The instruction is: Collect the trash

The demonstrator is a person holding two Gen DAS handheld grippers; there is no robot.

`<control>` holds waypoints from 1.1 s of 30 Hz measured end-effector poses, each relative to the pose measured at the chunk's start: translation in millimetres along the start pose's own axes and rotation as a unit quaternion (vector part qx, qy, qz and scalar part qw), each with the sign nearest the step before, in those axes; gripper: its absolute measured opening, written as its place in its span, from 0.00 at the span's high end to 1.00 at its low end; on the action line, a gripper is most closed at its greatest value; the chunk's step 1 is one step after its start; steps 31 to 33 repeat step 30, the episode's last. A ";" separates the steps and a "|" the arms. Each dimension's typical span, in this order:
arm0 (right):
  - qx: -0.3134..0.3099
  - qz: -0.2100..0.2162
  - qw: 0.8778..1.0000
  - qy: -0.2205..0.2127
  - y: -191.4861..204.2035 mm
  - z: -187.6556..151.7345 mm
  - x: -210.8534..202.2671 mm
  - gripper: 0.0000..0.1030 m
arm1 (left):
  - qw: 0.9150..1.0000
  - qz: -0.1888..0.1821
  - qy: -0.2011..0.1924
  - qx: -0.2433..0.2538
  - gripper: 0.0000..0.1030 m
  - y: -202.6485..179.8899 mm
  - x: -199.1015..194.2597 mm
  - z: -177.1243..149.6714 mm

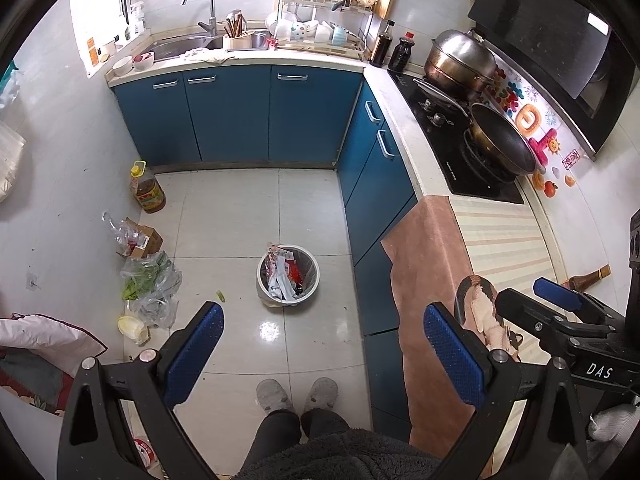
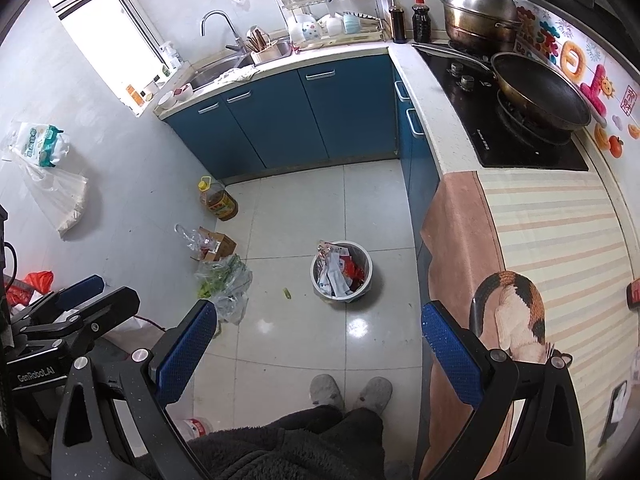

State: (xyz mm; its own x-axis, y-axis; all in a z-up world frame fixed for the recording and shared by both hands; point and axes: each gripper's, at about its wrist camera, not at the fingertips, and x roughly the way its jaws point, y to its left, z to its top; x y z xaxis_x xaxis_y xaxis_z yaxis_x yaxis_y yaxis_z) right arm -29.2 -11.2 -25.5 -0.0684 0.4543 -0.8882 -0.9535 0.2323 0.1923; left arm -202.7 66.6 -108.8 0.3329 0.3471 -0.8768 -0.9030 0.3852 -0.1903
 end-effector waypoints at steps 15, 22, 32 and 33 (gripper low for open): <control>0.005 0.001 1.000 -0.003 -5.9 -1.0 -4.1 0.00 | 1.000 -0.001 -0.001 0.004 0.01 -0.8 -1.8 -0.6; 0.005 0.002 1.000 -0.003 -6.2 -1.2 -4.4 0.00 | 1.000 0.000 -0.002 0.004 0.01 -0.9 -2.0 -0.7; 0.006 0.002 1.000 -0.004 -6.6 -1.3 -4.6 0.00 | 1.000 0.001 -0.005 0.006 0.01 -3.8 -4.2 -0.9; 0.006 0.002 1.000 -0.004 -6.6 -1.3 -4.6 0.00 | 1.000 0.001 -0.005 0.006 0.01 -3.8 -4.2 -0.9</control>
